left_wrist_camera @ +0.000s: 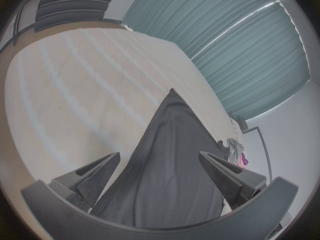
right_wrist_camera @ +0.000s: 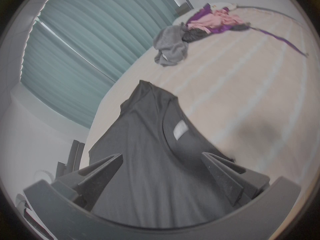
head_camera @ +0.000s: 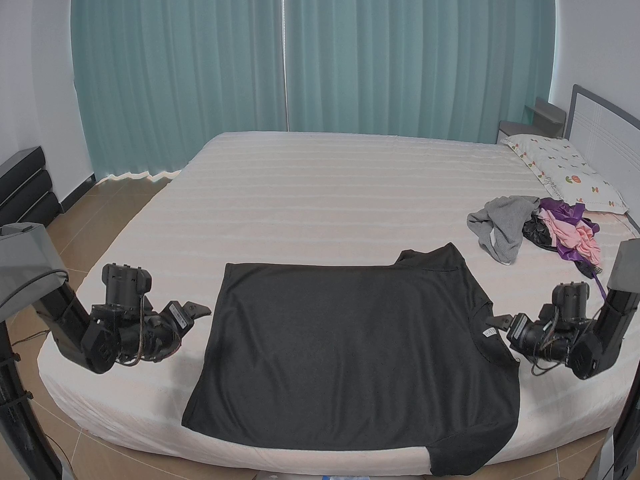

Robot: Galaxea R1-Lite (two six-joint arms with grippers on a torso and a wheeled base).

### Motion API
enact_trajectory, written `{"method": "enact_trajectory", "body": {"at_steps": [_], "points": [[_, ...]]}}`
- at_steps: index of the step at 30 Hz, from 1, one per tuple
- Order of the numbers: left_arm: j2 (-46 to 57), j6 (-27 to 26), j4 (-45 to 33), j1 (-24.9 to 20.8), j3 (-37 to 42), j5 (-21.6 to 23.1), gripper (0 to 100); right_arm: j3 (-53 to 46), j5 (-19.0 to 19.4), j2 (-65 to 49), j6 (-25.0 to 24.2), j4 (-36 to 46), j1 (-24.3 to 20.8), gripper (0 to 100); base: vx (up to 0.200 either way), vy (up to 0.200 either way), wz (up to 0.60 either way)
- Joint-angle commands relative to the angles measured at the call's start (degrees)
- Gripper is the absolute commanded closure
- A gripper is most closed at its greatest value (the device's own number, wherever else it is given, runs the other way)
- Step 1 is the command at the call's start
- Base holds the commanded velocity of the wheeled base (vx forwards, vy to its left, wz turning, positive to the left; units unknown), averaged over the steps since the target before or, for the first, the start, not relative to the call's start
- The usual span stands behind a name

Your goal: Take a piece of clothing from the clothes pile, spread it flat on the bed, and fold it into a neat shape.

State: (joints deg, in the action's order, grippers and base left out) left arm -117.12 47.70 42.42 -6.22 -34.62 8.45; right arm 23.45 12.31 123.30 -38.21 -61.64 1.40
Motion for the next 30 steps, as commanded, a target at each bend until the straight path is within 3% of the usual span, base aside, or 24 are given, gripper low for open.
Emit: {"method": "enact_trajectory", "body": {"at_steps": [1, 8, 15, 27, 30], "points": [[9.7, 5.3, 3.1, -2.7, 17.2, 4.1, 0, -18.7, 5.2, -8.0, -6.6, -9.0, -0.7, 0, 0.0, 0.0, 0.0], [7.1, 5.3, 6.4, -2.7, 20.2, 4.9, 0, -20.4, 5.4, -5.3, -5.9, -9.4, -0.9, 0, -0.143, 0.0, 0.0], [4.1, 5.2, 12.9, -2.7, 22.4, 4.9, 0, -23.5, 5.6, -3.2, -4.6, -15.7, -1.0, 0, -0.2, 0.0, 0.0], [3.2, 5.4, 15.3, -2.8, 22.6, 5.1, 0, -23.5, 5.4, -2.5, -4.9, -16.1, -2.5, 0, 0.0, 0.0, 0.0], [3.4, 7.1, 15.4, -2.8, 21.9, 5.1, 0, -23.5, 5.2, -2.3, -4.9, -16.1, -3.2, 0, 0.0, -0.2, 0.0]]}}
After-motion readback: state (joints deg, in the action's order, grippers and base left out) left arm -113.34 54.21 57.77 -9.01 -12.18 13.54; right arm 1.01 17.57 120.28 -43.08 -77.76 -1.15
